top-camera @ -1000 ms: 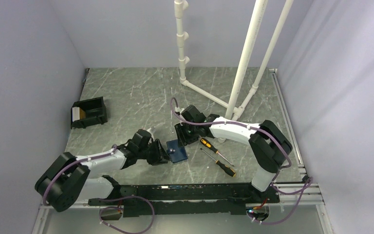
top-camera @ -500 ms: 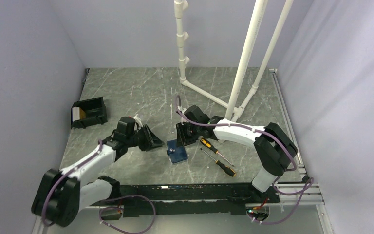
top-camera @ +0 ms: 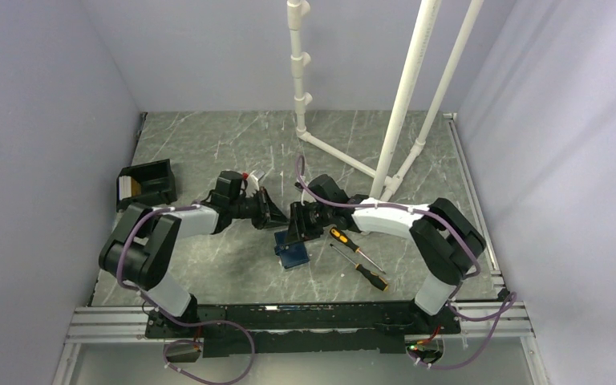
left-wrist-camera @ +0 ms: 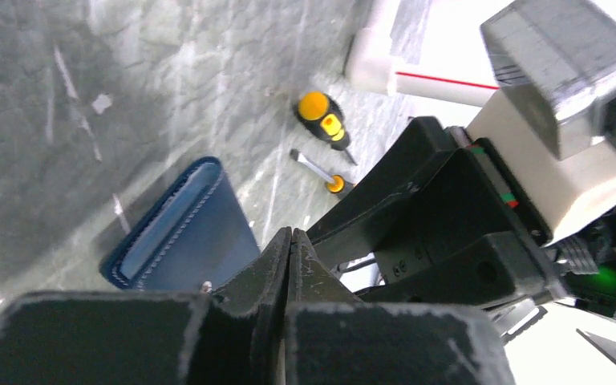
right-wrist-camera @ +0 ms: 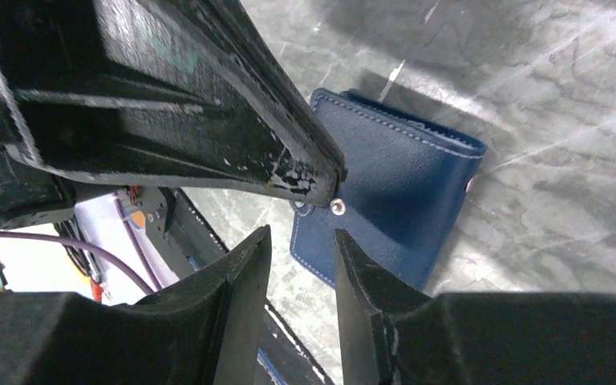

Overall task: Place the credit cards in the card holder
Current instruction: Close the card holder at the center of the board.

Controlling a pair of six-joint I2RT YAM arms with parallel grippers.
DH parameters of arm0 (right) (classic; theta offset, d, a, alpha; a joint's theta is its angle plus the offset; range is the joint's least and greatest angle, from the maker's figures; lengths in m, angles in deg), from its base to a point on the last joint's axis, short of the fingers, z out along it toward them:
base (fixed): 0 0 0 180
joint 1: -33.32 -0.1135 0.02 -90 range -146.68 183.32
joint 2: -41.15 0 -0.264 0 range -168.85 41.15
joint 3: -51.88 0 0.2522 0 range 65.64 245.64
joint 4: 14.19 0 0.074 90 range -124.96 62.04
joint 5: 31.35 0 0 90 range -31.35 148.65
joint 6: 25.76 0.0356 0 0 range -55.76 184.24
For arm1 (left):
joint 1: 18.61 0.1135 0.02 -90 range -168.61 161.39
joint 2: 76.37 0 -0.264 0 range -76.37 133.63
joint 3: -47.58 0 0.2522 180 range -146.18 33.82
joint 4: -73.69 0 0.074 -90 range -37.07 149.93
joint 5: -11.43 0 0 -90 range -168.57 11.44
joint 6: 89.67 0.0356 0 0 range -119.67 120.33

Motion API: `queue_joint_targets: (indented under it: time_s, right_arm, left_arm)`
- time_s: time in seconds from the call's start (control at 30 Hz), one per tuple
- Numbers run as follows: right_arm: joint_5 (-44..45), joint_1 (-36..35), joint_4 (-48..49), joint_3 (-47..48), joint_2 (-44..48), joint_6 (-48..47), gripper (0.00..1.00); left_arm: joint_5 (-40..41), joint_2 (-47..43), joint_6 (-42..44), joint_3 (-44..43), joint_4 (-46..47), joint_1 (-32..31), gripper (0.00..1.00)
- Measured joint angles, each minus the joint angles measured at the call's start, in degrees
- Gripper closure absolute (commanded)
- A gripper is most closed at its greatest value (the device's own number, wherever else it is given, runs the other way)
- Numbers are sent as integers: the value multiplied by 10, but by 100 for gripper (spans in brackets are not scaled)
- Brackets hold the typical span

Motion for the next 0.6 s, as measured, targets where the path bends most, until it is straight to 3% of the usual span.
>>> queue_joint_targets:
  time_s: [0.6]
  right_arm:
    - [-40,3,57,-1,-72,44,73]
  left_arm:
    - [49,36,87,12,-88,-2,100]
